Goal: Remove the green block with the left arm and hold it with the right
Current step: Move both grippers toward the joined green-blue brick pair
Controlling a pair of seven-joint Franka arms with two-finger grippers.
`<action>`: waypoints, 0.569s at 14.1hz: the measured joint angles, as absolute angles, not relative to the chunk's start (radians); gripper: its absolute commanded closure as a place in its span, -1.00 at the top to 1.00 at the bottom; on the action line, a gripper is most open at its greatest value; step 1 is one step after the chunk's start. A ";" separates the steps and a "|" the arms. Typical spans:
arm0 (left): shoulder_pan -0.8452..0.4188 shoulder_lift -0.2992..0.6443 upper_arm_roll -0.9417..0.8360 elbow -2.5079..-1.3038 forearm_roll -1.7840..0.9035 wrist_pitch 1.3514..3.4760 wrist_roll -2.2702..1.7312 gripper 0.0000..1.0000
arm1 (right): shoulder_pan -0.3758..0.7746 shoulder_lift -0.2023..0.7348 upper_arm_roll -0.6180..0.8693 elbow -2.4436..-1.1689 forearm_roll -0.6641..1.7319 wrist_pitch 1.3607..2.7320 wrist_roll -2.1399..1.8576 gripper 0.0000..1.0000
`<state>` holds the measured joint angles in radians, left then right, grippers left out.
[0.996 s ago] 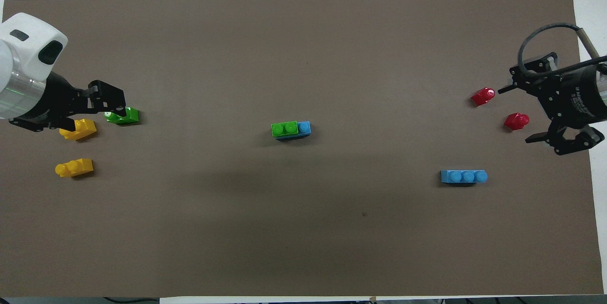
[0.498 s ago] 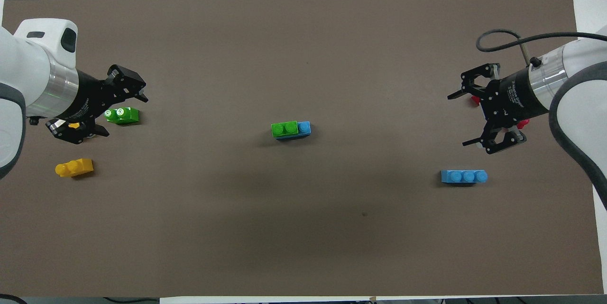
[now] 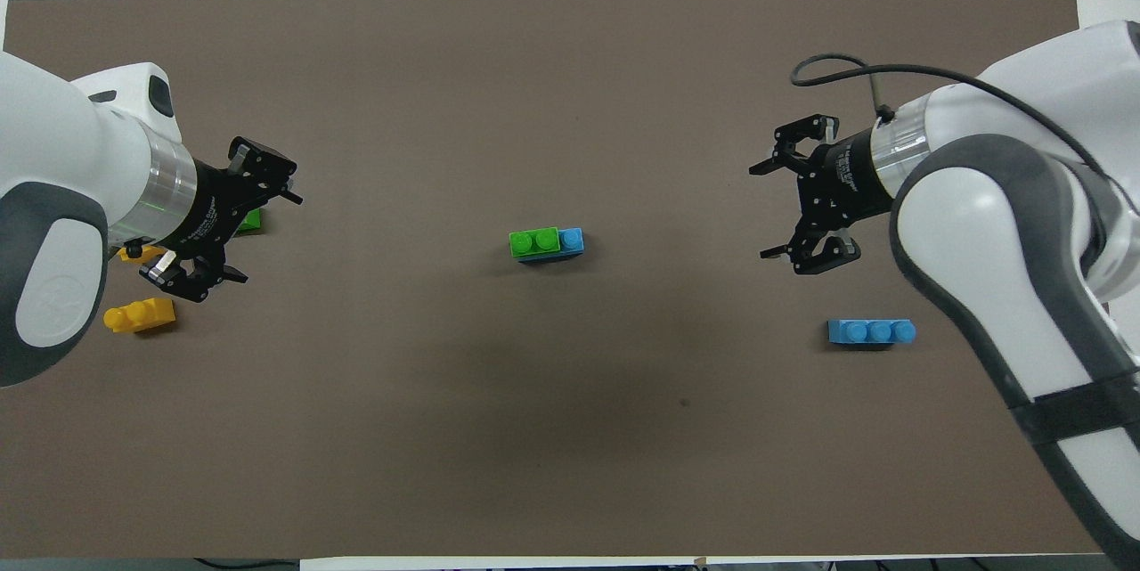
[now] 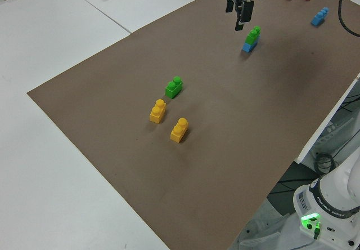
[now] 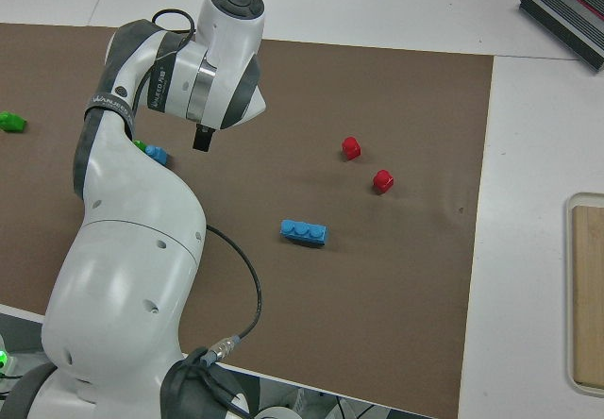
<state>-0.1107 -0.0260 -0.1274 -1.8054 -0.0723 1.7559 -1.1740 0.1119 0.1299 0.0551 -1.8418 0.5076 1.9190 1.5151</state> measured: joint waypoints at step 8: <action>-0.138 -0.016 -0.127 -1.821 -0.072 1.791 -1.437 1.00 | 0.259 0.214 0.056 -1.867 0.551 2.124 1.605 1.00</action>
<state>-0.1377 -0.0162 -0.1268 -1.8208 -0.0723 1.7907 -1.4373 0.2588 0.2137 0.0556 -1.8668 0.5512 2.1239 1.6052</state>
